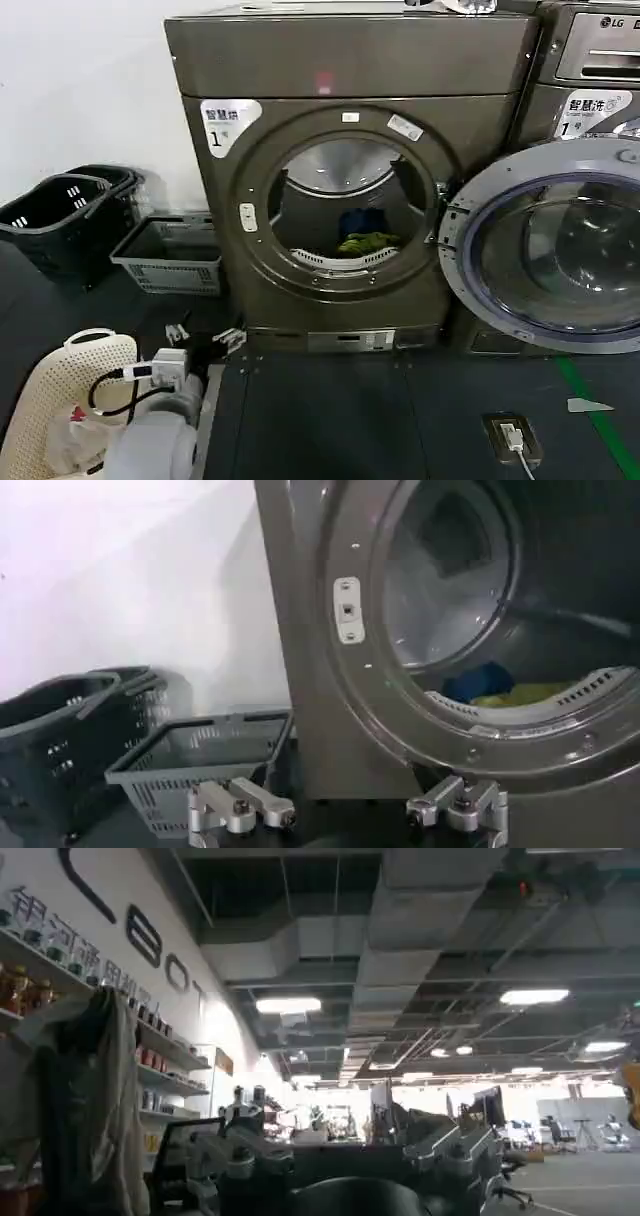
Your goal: Grasp the clothes from the dryer.
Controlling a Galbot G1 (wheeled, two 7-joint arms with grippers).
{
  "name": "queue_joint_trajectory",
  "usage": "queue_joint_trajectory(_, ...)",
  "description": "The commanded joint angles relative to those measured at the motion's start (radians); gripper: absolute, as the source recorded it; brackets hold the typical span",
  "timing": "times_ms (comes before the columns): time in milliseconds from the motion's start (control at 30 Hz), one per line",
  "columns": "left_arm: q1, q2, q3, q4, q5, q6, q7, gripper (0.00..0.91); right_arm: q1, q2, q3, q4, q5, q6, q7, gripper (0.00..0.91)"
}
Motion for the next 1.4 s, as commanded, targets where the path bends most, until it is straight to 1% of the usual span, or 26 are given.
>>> queue_joint_trajectory(33, 0.003, 0.0, 0.001, -0.003, -0.004, 0.049, -0.001, 0.907, -0.002, 0.0, 0.003, -0.002, 0.0, 0.002, 0.002, 0.907)
queue_joint_trajectory(1067, 0.012, -0.004, -0.003, -0.021, -0.016, 0.049, -0.001, 0.907, 0.019, 0.005, -0.021, 0.012, 0.002, 0.002, 0.009, 0.907)
queue_joint_trajectory(1400, 0.007, -0.008, 0.001, -0.013, -0.016, 0.049, -0.001, 0.907, 0.014, -0.001, -0.01, 0.003, 0.003, 0.002, 0.009, 0.907)
